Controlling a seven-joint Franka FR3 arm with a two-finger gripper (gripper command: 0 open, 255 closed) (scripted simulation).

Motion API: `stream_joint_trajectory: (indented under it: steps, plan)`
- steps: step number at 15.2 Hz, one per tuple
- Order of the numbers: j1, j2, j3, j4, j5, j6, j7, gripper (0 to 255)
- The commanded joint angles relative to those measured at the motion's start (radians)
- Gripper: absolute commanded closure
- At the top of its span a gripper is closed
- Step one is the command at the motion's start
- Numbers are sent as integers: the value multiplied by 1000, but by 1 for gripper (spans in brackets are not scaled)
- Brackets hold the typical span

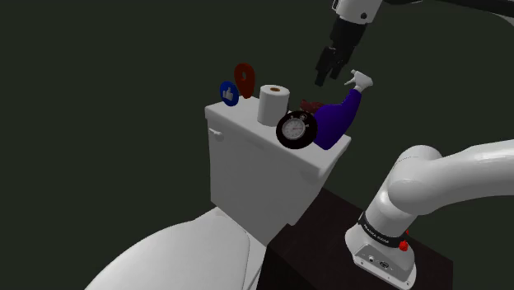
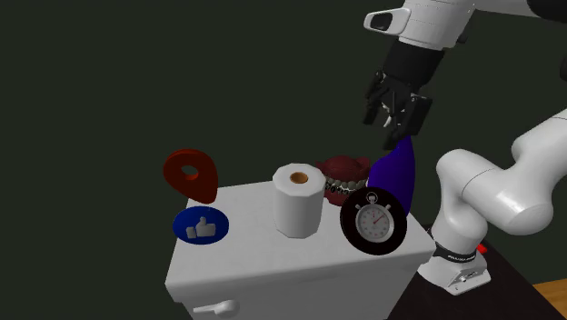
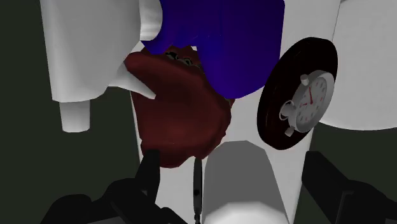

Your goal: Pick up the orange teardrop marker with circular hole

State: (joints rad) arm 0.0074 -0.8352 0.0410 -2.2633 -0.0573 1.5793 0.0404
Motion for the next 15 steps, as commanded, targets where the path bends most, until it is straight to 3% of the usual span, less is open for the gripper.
stream_joint_trajectory:
  steps: [1,8,15]
  plan:
    - [0,0,0,0,0,0,0,0]
    - [-3,238,-52,103,4,158,-48,0]
    - [1,490,-98,272,35,263,-105,0]
